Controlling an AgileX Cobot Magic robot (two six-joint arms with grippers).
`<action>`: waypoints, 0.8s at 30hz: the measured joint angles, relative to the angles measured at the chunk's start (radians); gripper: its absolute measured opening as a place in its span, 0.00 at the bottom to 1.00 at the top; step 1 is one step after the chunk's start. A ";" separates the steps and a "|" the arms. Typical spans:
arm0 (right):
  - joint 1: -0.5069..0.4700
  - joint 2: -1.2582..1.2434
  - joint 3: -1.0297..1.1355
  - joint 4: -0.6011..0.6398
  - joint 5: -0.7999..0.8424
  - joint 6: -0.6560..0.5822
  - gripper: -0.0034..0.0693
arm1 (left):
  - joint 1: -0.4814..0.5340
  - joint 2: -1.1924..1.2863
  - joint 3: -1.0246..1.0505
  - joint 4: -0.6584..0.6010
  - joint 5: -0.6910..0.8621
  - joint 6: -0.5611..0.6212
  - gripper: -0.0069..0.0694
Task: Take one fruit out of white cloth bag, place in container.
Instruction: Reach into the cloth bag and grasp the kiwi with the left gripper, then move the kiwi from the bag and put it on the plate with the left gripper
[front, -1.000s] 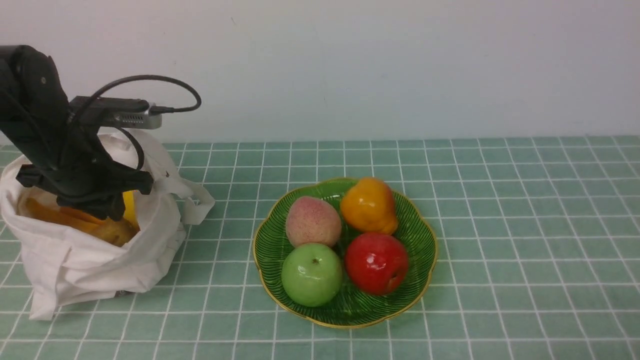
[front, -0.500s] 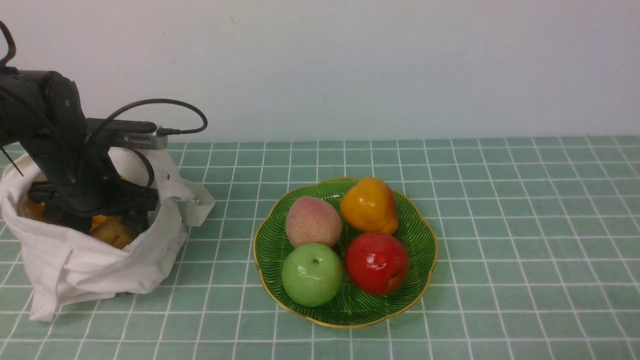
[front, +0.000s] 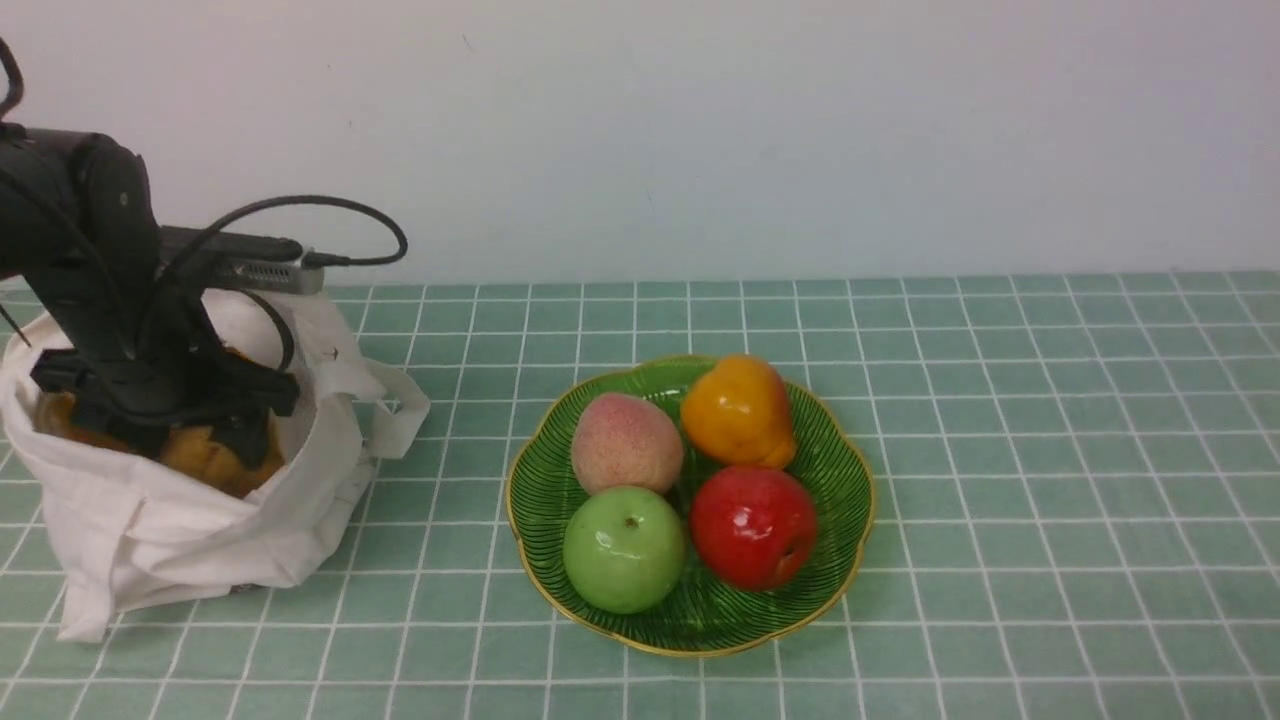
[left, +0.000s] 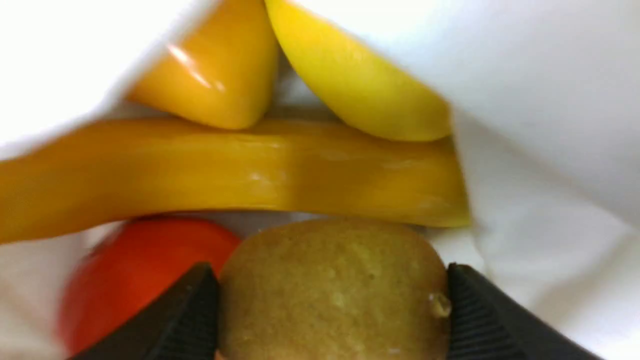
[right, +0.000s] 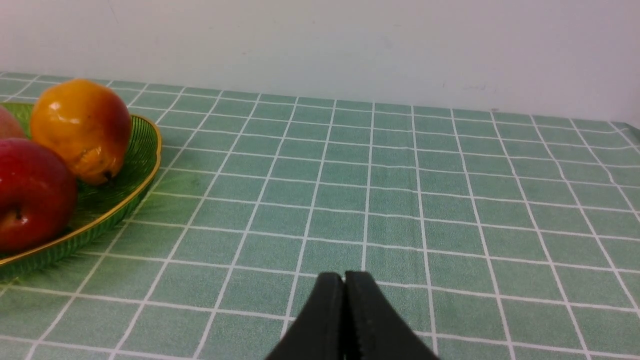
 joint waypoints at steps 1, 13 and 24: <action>0.000 0.000 0.000 0.000 0.000 0.000 0.03 | 0.000 -0.022 0.000 0.000 0.000 0.000 0.75; 0.000 0.000 0.000 0.000 0.000 0.000 0.03 | -0.086 -0.289 0.000 -0.203 0.024 0.074 0.75; 0.000 0.000 0.000 0.000 0.000 0.000 0.03 | -0.418 -0.229 0.000 -0.389 -0.140 0.136 0.75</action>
